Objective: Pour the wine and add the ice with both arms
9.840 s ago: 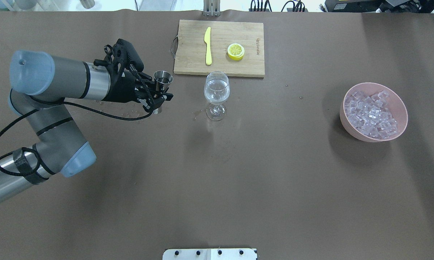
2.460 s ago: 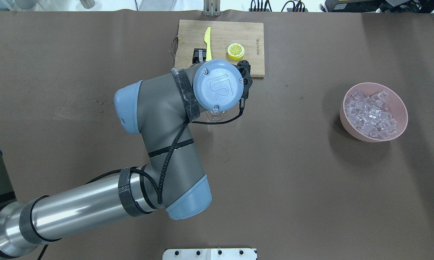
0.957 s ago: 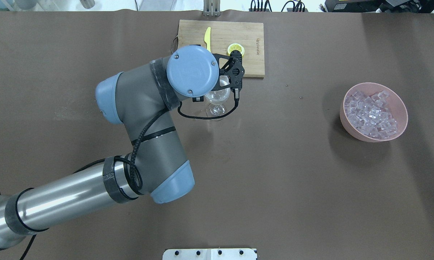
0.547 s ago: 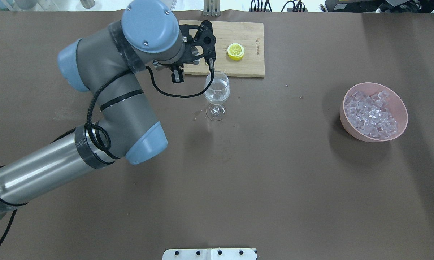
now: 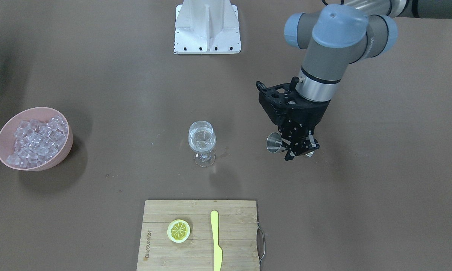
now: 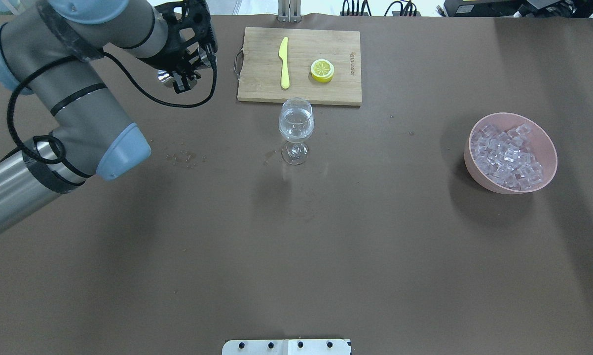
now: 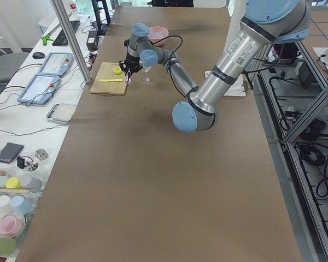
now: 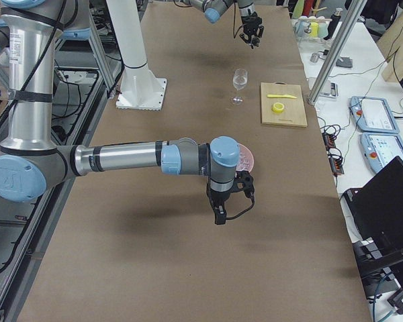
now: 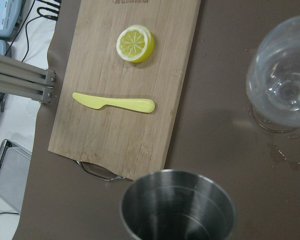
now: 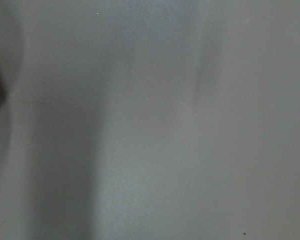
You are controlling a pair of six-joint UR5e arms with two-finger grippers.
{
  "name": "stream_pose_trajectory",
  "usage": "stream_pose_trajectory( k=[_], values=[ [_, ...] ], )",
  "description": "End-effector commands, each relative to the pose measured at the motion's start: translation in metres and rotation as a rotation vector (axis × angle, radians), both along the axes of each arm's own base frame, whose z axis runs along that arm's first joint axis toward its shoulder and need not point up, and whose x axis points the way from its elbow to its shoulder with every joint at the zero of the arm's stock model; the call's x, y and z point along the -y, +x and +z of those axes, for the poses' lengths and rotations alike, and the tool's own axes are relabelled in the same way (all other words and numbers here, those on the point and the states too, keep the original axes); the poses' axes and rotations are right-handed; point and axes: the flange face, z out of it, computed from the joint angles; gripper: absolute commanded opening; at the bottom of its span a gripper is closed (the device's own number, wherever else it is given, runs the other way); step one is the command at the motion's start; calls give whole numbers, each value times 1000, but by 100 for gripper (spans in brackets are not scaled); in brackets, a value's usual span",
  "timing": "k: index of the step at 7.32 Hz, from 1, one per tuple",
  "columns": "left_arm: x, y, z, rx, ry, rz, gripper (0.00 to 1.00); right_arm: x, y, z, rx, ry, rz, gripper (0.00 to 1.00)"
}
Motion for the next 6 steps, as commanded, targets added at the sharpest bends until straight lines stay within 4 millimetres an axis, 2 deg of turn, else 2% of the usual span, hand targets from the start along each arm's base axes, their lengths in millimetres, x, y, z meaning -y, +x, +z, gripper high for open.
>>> stream_pose_trajectory(
  k=[1, 2, 4, 5, 6],
  values=[
    [-25, -23, 24, -167, -154, -72, 0, -1, 0, 0, 5, 0, -1, 100],
    [-38, -34, 40, -226, -171, -102, 0, -2, 0, -1, 5, 1, -1, 100],
    [-55, -47, 64, -414, -331, -220, 0, -4, 0, -1, 5, 1, -1, 100],
    [-60, -55, 76, -533, -440, -356, 0, -4, 0, -1, 5, 1, -1, 100],
    [-69, -47, 83, -641, -512, -475, 0, -5, 0, -1, 5, 1, -1, 100]
  ],
)
